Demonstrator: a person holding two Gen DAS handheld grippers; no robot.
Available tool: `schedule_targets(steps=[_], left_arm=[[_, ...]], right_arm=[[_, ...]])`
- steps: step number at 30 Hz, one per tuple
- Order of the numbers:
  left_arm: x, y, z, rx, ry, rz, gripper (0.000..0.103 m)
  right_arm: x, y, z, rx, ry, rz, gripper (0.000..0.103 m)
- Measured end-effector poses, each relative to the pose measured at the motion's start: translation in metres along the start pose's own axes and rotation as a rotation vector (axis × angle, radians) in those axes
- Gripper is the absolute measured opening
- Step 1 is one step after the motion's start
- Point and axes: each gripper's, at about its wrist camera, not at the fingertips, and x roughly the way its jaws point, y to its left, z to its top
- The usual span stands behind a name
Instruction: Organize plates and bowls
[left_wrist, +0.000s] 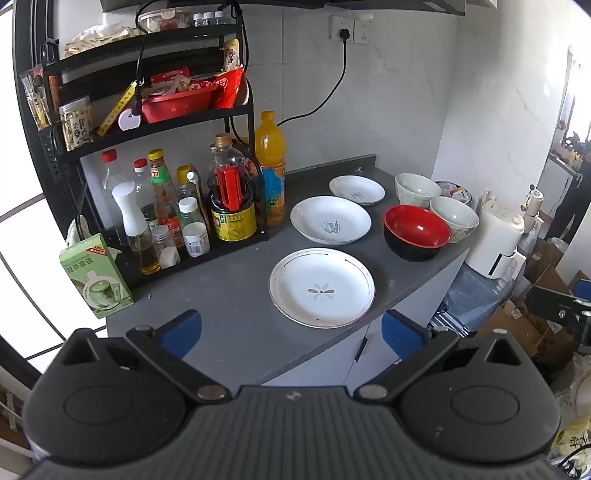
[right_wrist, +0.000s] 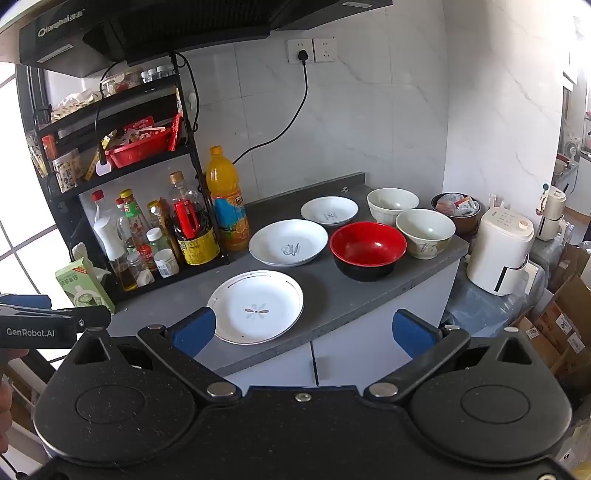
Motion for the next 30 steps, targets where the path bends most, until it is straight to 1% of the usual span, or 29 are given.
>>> schedule_targets(steps=[4,7,17,18,20,21,24,30], left_arm=[[-0.0009,0.0036,0.0004,-0.006,0.002,-0.006,0.103],[-0.0023,0.0042,0.0006,-0.004,0.000,-0.015,0.103],[-0.0029,0.0049,0.0024,-0.001,-0.001,-0.014,0.103],[-0.0020,0.0057,0.0018,-0.008,0.000,-0.021,0.103],[-0.0038,0.0083,0.0012,-0.022,-0.013,-0.059,0.103],[-0.0046,0.0080,0.0014,-0.023,-0.018,-0.064,0.103],[-0.0045,0.0064,0.0013,-0.013,-0.022,-0.061,0.103],[-0.0037,0.0066,0.0007,-0.010,-0.024,-0.052,0.103]], right_arm=[[-0.0012,-0.0003,0.0034,0.014,-0.001,0.008,0.103],[0.0041,-0.0009,0.0009,0.031,0.015,0.020,0.103],[0.0023,0.0016,0.0006,0.014,0.003,0.016,0.103],[0.0023,0.0011,0.0010,0.012,0.003,0.016,0.103],[0.0023,0.0004,0.0005,0.022,-0.001,0.016,0.103],[0.0023,0.0001,-0.0002,0.028,-0.004,0.013,0.103],[0.0028,0.0018,-0.0007,0.020,-0.011,-0.002,0.103],[0.0041,0.0048,-0.0015,0.004,-0.011,-0.003,0.103]])
